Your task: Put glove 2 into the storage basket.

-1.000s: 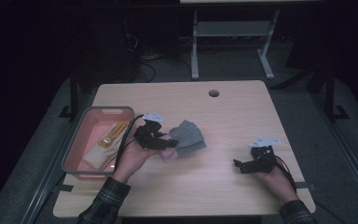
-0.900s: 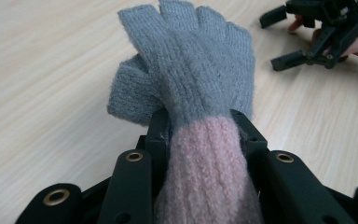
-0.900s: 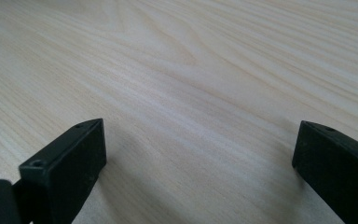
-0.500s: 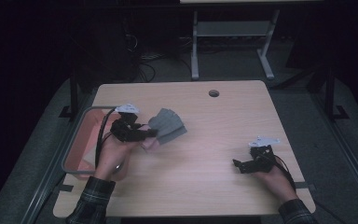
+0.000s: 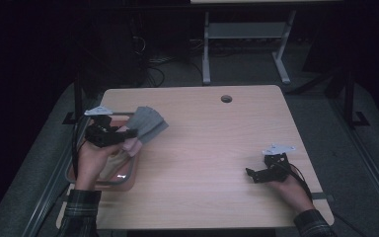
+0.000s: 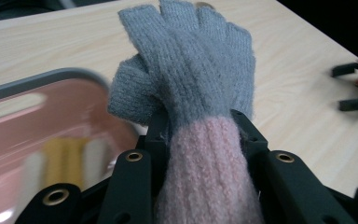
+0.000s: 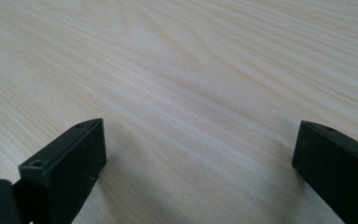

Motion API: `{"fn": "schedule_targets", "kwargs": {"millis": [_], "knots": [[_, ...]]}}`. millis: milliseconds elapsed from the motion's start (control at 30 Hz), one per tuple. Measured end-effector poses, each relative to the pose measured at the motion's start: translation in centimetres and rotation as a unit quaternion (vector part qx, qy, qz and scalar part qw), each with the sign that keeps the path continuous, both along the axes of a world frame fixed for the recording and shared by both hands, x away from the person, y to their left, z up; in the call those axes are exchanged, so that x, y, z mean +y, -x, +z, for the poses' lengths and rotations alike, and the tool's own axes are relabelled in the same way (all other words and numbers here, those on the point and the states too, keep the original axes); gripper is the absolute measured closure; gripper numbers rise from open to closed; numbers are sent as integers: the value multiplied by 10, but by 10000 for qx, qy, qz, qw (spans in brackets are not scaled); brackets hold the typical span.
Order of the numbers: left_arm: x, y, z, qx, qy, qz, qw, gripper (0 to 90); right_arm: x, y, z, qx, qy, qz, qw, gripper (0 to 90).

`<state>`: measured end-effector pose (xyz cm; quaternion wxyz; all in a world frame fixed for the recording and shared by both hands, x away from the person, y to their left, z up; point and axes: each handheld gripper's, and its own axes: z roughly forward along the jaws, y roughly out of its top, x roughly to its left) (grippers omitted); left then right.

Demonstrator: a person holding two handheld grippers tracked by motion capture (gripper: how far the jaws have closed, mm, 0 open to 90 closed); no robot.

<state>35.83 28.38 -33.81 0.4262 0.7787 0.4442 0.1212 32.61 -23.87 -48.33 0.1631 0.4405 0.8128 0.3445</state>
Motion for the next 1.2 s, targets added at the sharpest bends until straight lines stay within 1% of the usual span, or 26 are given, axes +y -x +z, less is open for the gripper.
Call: {"fn": "schedule_targets", "kwargs": {"millis": [67, 133, 233, 267, 300, 400, 467, 533, 633, 700, 767, 800, 867, 967, 1000, 1067, 1133, 1200], "knots": [[12, 1, 0, -10, -33, 172, 9998, 645, 0, 0, 0, -9, 16, 5, 10000, 24], [22, 2, 0, -4, 16, 320, 9995, 645, 0, 0, 0, -9, 16, 4, 10000, 24], [34, 2, -2, 19, 10, 512, 9987, 644, 0, 0, 0, -9, 16, 3, 10000, 24], [37, 2, -3, 31, -8, 546, 9985, 644, 0, 0, 0, -9, 14, 2, 10000, 24], [42, 2, -4, 70, -72, 590, 9982, 644, 0, 0, 0, -9, 17, 4, 10000, 24], [49, 3, -8, 138, -107, 726, 9972, 643, 0, 0, 0, -9, 15, 2, 10000, 24], [53, 6, -11, 191, -148, 759, 9968, 643, 0, 0, 0, -11, 17, 5, 10000, 24], [56, 9, -14, 260, -246, 770, 9964, 642, 0, 0, 0, -11, 18, 6, 10000, 24], [61, 12, -19, 321, -366, 880, 9949, 641, 0, 0, 0, -9, 17, 5, 10000, 24], [62, 12, -24, 395, -387, 875, 9946, 639, 0, 0, 0, -7, 16, 4, 10000, 24], [62, 12, -30, 455, -487, 891, 9938, 637, 0, 0, 0, -6, 15, 1, 10000, 24], [63, 12, -35, 522, -587, 892, 9929, 637, 0, 0, 0, -9, 17, 4, 10000, 24], [63, 10, -41, 600, -664, 854, 9923, 635, 0, 0, 0, -10, 15, 3, 10000, 24], [64, 7, -49, 703, -666, 790, 9922, 629, 0, -1, 0, -8, 14, 5, 10000, 24], [64, 5, -52, 791, -683, 739, 9918, 625, 0, -1, 0, -6, 11, 5, 10000, 24], [62, 4, -53, 876, -759, 679, 9909, 609, 0, -1, 0, -6, 10, 4, 10000, 24], [61, 3, -53, 839, -843, 667, 9907, 588, 1, -1, 0, -5, 2, 1, 10000, 24], [61, 3, -54, 874, -850, 665, 9903, 533, 0, -1, 0, -7, 12, 5, 10000, 24]]}}
